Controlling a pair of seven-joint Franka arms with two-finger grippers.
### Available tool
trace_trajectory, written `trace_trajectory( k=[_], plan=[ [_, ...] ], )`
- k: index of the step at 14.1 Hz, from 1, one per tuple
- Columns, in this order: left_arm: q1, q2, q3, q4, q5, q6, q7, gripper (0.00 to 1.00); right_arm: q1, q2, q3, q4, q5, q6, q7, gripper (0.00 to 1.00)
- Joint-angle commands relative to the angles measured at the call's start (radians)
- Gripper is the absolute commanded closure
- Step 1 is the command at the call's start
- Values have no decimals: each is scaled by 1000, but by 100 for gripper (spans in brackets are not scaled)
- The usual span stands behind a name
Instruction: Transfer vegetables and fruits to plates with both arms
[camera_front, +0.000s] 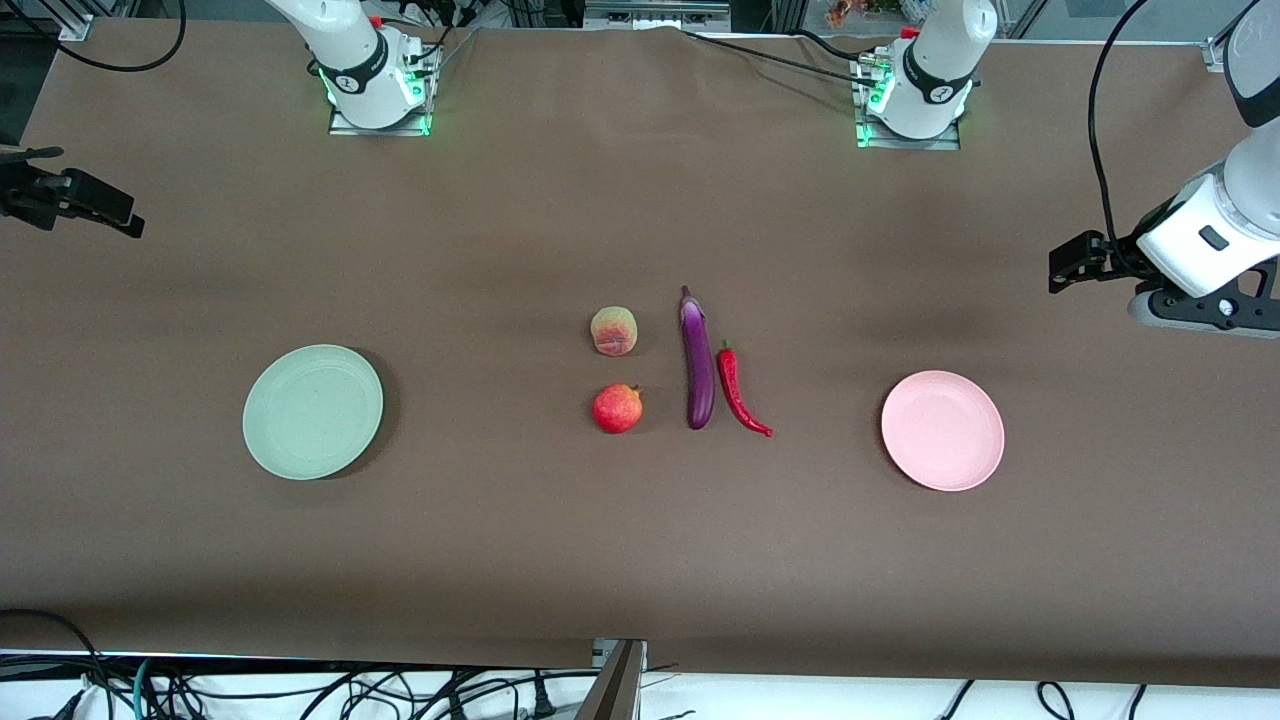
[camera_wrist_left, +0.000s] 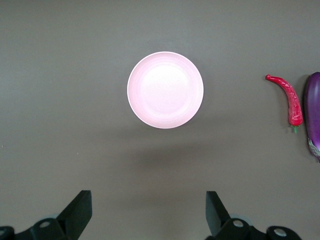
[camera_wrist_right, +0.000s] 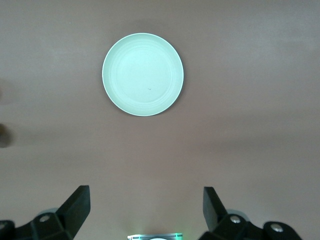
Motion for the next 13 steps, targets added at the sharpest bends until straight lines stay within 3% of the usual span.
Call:
trace_trajectory(
  k=[1,7,10,13],
  plan=[
    [-12,25,0,35,3,-22,-19,0,-8,6,0,9,1,1,-21,0],
    [-38,79,2,34,4,-23,-47,0,-14,31,-17,4,33,5,-25,0],
    [-46,153,2,38,-2,-13,-52,0,-12,57,-18,6,33,16,-21,0],
    [-46,259,2,37,-135,85,-71,0,-3,75,-14,8,25,30,-25,0]
  ],
)
